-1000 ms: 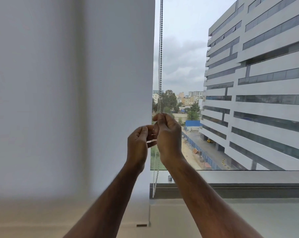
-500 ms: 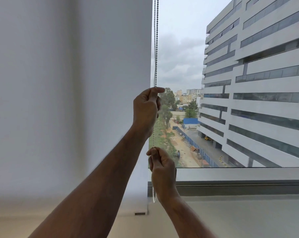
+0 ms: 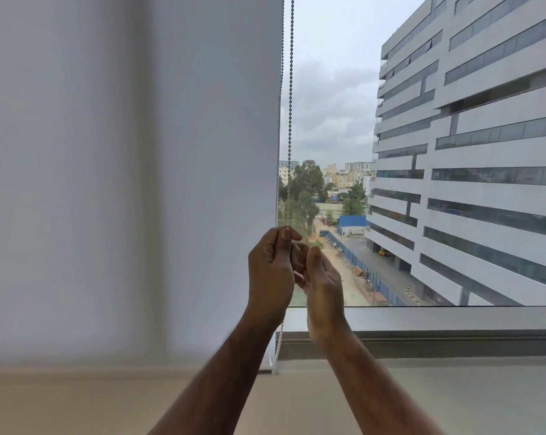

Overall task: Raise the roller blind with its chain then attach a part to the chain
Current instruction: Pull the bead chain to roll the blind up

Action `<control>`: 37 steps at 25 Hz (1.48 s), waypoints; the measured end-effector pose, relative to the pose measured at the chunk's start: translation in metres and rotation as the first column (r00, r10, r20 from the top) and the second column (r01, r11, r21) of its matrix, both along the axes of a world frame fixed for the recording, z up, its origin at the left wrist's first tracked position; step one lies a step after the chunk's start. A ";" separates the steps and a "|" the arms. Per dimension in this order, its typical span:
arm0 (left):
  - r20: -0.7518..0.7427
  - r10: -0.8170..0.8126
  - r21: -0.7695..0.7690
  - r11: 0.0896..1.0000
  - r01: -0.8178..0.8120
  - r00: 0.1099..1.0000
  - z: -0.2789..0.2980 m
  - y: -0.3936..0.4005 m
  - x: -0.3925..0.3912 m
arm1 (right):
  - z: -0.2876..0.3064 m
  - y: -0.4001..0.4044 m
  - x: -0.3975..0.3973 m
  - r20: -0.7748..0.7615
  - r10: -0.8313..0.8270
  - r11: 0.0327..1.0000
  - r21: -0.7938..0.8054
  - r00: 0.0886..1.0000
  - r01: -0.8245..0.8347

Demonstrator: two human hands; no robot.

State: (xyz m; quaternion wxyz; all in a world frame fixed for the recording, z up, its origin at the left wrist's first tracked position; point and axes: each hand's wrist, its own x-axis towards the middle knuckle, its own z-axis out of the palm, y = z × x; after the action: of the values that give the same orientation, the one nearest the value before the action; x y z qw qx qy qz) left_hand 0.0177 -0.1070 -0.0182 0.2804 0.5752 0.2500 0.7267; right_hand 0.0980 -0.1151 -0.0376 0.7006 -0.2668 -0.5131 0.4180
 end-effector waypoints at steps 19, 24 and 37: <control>0.014 -0.166 -0.261 0.951 0.164 0.986 -0.076 -0.011 -0.012 | 0.086 -0.001 -0.014 0.039 -0.128 0.982 0.142 0.991 0.121; 0.104 -0.118 -0.216 0.967 0.138 0.988 -0.017 0.003 -0.022 | 0.053 -0.011 -0.015 0.077 -0.171 0.977 0.140 0.982 0.160; 0.081 -0.064 -0.020 0.998 0.065 0.995 0.092 0.005 0.000 | -0.038 -0.024 -0.021 0.105 -0.118 0.993 0.014 0.987 0.117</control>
State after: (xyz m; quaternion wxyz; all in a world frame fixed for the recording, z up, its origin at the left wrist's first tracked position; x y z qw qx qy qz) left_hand 0.0179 -0.1020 0.0739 0.3201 0.5501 0.2282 0.7368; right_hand 0.0772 -0.1389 -0.0761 0.6967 -0.3158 -0.5345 0.3594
